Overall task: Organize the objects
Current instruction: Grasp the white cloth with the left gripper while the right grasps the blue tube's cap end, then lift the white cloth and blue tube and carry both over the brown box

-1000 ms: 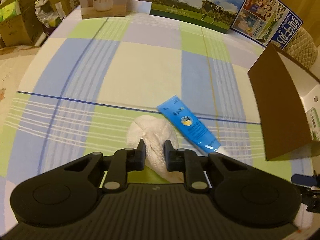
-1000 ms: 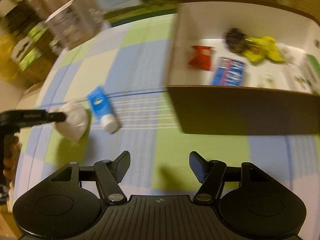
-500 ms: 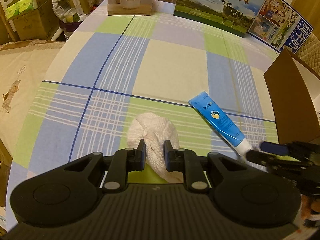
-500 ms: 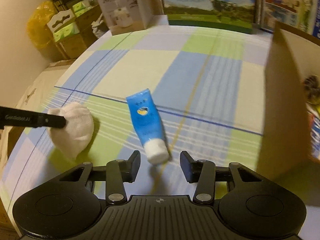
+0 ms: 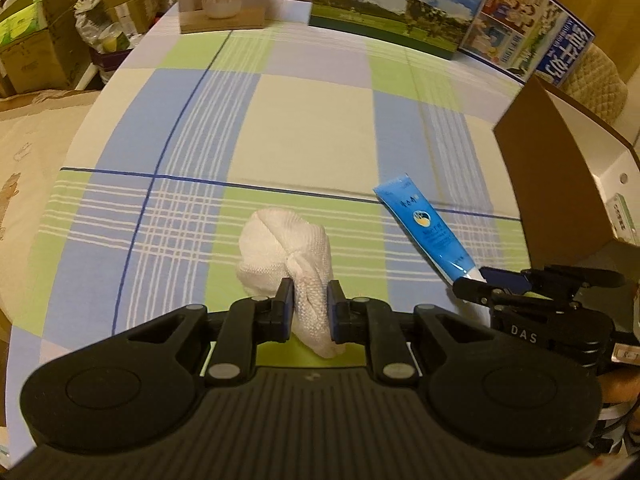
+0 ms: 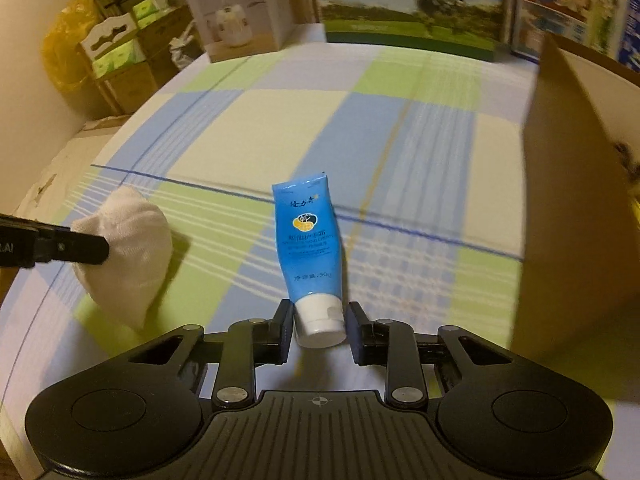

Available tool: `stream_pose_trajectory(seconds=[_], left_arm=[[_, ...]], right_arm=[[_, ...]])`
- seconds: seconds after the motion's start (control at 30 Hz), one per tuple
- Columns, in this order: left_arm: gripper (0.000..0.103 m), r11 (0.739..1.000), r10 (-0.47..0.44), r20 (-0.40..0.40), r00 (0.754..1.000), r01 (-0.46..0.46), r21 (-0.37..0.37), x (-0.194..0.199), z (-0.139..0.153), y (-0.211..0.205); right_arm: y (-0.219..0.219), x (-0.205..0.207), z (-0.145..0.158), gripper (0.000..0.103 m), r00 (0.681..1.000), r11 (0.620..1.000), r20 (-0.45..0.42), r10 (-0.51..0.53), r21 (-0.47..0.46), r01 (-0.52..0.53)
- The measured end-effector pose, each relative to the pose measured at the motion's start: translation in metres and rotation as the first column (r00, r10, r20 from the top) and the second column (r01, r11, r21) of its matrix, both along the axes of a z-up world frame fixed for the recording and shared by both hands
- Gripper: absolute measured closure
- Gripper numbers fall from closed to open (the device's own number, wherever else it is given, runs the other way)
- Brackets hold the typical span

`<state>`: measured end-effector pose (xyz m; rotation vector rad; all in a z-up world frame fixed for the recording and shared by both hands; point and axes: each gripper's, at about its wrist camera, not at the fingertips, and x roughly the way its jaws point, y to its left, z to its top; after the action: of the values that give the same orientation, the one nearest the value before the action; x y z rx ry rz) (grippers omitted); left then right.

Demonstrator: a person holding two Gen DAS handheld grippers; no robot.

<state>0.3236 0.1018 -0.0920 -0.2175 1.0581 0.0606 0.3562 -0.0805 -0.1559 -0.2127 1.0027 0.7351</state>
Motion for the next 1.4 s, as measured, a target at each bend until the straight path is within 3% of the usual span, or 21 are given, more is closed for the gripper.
stream_pose_trajectory(seconds=[0.5,0.7,0.77,0.83,1.07,1.4], left_arm=[[0.092,0.982,-0.174,-0.037,0.984,0.17,-0.079,-0.038,0.006,-0.044],[0.08,0.993,-0.111,-0.048,0.993,0.11,-0.033,-0.036,-0.008,-0.046],[0.065,0.995,-0.094,-0.036,0.995,0.094,-0.017,-0.033,-0.01,-0.046],[0.057,0.997,-0.081,-0.021,0.997,0.081,0.015,-0.03,-0.013,-0.045],[0.057,0.999,-0.024,-0.032,0.999,0.026,0.039,-0.017,-0.027,-0.04],[0.062,0.993,-0.061,-0.034,0.998,0.064,0.101,-0.005,-0.036,-0.049]], right_arm=[[-0.091,-0.056,0.013,0.077,0.988,0.991,-0.079,-0.13,-0.023,0.128],[-0.1,-0.063,0.016,0.077,0.982,0.986,-0.095,-0.165,-0.011,0.164],[-0.101,-0.063,0.015,0.077,0.981,0.985,-0.099,-0.169,-0.005,0.17],[-0.1,-0.06,0.014,0.076,0.98,0.986,-0.106,-0.169,-0.003,0.169],[-0.084,-0.053,0.008,0.06,0.986,0.987,-0.059,-0.155,-0.047,0.153],[-0.065,-0.047,0.003,0.059,0.995,0.989,0.025,-0.099,-0.106,0.101]])
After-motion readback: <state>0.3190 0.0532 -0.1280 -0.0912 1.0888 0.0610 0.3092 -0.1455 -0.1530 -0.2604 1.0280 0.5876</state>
